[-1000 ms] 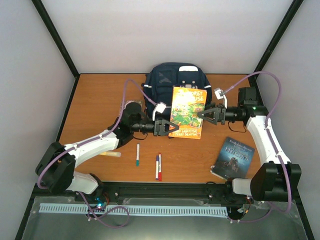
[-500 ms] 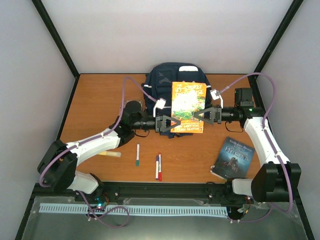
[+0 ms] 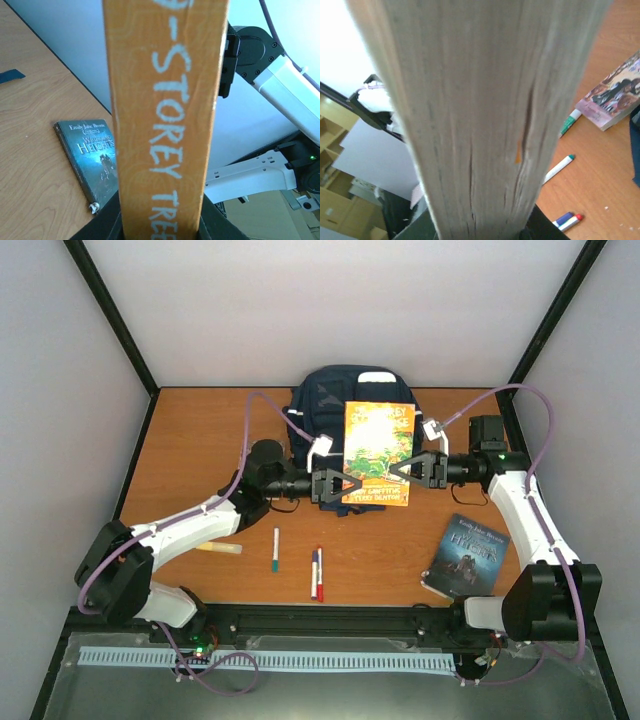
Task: Pack the student bag
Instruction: Pick up the book from the center of the board.
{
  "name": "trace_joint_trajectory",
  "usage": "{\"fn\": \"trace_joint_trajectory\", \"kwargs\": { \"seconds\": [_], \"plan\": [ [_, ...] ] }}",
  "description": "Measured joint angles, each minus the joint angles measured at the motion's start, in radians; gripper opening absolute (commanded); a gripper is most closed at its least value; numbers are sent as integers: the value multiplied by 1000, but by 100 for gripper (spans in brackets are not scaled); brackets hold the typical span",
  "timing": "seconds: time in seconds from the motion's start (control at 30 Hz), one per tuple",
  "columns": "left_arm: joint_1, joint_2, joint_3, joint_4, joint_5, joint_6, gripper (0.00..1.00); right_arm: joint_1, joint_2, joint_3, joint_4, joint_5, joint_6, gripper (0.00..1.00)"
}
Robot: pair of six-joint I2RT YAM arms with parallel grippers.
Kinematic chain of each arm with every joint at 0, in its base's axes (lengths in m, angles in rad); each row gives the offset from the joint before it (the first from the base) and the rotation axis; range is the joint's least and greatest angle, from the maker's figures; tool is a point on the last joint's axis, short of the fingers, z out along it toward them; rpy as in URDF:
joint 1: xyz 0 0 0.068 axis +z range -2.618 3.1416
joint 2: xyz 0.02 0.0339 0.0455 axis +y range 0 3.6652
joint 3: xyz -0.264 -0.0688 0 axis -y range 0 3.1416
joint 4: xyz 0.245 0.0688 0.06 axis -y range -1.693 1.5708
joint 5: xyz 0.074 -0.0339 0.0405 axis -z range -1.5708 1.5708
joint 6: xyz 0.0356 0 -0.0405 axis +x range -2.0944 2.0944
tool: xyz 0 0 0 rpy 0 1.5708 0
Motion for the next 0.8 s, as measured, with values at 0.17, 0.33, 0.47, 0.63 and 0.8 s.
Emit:
{"fn": "trace_joint_trajectory", "kwargs": {
  "seconds": [0.17, 0.33, 0.47, 0.63, 0.8],
  "plan": [
    [0, 19, 51, -87, -30, 57, 76, -13, -5, 5, 8, 35, -2, 3],
    [2, 68, 225, -391, -188, 200, 82, -81, -31, 26, -21, 172, -13, 3],
    [2, 114, 381, -645, -359, 346, 72, -167, -39, 63, -60, 291, -84, 3],
    [2, 184, 491, -848, -533, 512, 61, -243, -84, 32, -69, 455, -122, 3],
    [-14, 280, 566, -976, -620, 678, 57, -258, -137, -64, -38, 627, -131, 3]
  ]
}}
